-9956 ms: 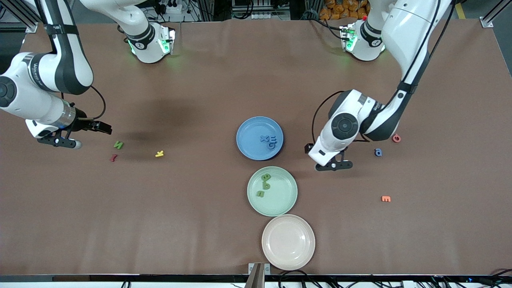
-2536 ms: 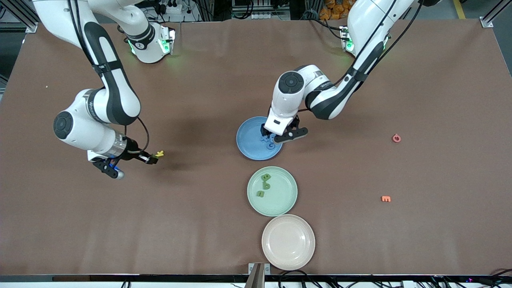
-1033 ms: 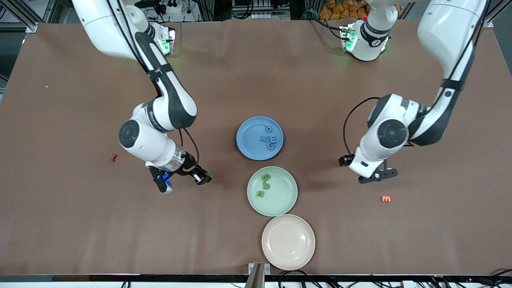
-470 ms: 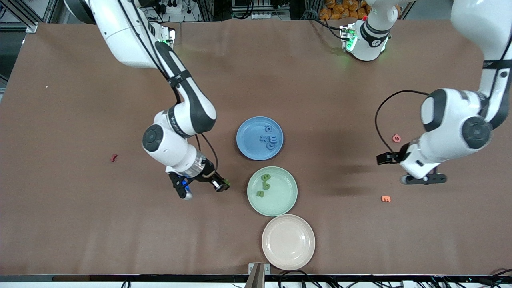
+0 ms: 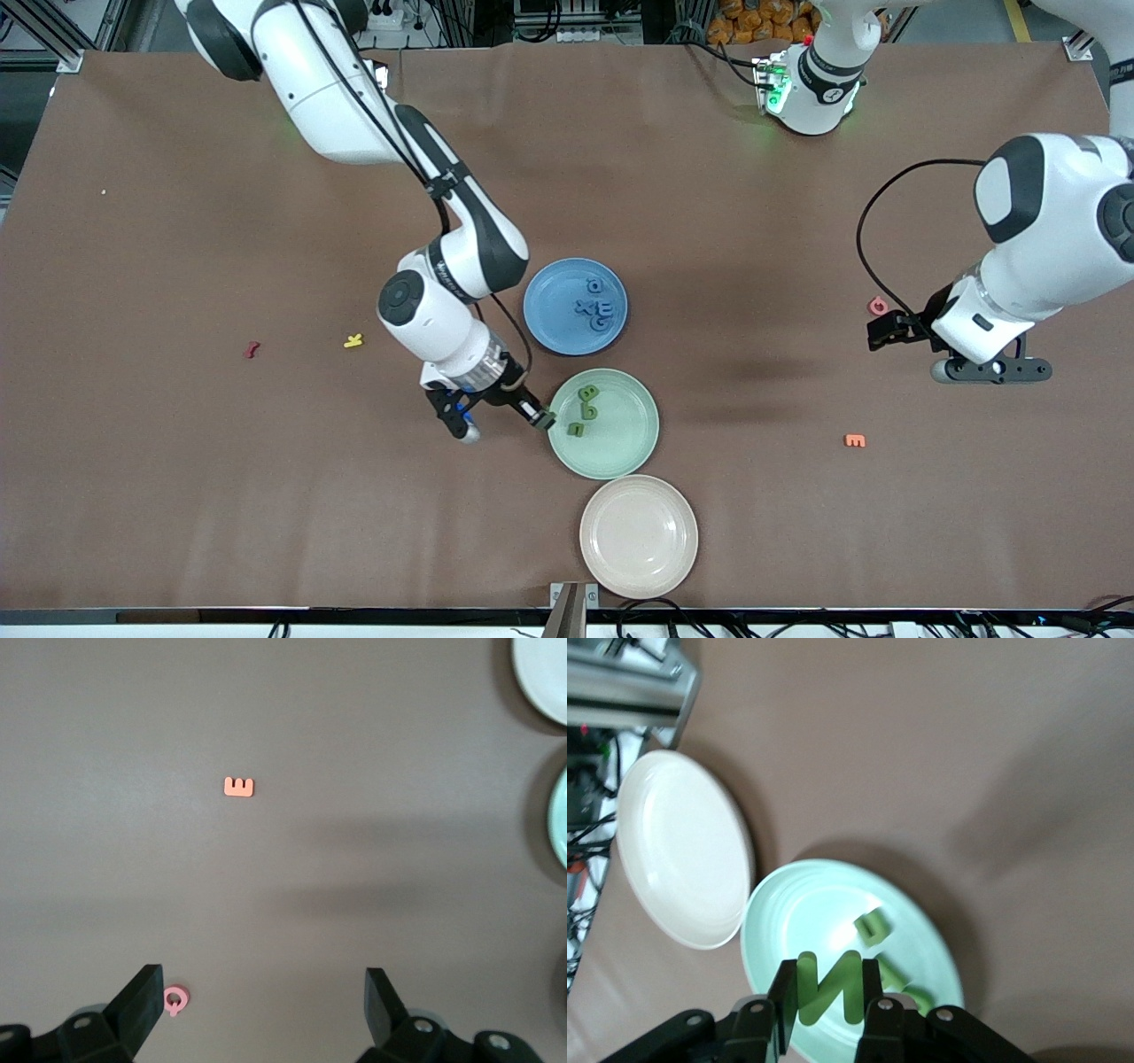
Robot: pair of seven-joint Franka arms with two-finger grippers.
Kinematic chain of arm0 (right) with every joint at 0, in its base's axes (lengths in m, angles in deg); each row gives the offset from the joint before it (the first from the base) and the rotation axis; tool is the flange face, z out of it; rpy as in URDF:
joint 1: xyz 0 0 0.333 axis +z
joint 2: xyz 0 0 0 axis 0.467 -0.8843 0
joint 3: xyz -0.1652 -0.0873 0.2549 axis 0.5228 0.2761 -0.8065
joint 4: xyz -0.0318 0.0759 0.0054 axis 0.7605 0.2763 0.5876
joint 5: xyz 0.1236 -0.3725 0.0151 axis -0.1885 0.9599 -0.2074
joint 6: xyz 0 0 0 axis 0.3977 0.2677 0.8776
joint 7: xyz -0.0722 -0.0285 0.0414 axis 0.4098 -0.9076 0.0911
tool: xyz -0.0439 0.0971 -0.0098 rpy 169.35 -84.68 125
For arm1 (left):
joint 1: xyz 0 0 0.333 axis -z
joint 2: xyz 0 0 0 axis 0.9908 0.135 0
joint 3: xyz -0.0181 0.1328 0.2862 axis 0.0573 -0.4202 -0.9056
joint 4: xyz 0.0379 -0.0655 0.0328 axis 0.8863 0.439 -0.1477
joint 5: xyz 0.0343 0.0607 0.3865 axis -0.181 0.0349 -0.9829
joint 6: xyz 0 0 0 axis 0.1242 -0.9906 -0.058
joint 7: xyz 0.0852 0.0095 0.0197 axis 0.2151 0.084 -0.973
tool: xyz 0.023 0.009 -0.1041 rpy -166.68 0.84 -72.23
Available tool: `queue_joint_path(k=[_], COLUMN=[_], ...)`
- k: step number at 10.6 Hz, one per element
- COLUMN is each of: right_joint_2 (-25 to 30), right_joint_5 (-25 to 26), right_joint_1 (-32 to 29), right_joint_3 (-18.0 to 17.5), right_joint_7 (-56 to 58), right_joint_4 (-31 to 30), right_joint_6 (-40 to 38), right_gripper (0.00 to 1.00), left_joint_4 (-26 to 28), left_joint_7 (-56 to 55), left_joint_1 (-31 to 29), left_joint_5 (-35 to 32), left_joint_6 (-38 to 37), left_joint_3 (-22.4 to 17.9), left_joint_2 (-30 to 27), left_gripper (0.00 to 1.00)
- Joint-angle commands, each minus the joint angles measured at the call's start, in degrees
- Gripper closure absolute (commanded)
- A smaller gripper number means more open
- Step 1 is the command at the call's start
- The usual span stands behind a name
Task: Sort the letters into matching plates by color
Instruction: 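Lower the green N onto the green plate while the left gripper withdraws, then open the right gripper to release the green N on the green plate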
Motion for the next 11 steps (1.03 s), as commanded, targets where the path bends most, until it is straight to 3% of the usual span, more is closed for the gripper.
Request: queue_joint_path(k=[1,3,5,6,7,8,11], right_joint_2=[-7.96,-10.85,-11.75,-11.75,-11.67,-10.97,-7.03], right_joint_5=[0.33,0.25,0.25,0.25,0.25,0.33,0.07], right_joint_1=[3.32,5.0,5.97,6.23,6.32,6.32,5.19], right_joint_3=[0.53,0.18,0.09,0.0,0.0,0.0,-0.17], right_joint_7=[-5.46,-5.2,-5.37,-5.46,-5.55,-5.55,-5.38], right_joint_4=[12.05,12.41,12.68,12.68,12.59,12.07,9.88], right_joint_6=[1.1,8.02,9.99,9.99,9.9,9.73,8.59], right_gripper=[1.0,1.0,1.0,0.92,0.5,0.0,0.0], left_joint_4=[1.38,0.85,0.23,-0.72,-2.21,-4.49,-9.95], left_joint_7=[0.46,0.72,0.81,0.9,0.9,1.07,7.29], left_joint_1=[4.89,5.08,5.17,5.08,4.91,4.73,4.03], left_joint_5=[1.88,1.18,0.92,0.74,0.74,0.65,0.65], left_joint_6=[-3.19,-3.46,-6.17,-7.75,-10.64,-14.14,-23.55], left_joint_3=[-5.75,-6.11,-6.99,-6.99,-6.99,-6.99,-6.99], left_joint_2=[-6.33,-8.53,-11.08,-12.05,-12.41,-12.41,-12.24], left_gripper=[0.0,0.0,0.0,0.0,0.0,0.0,0.0])
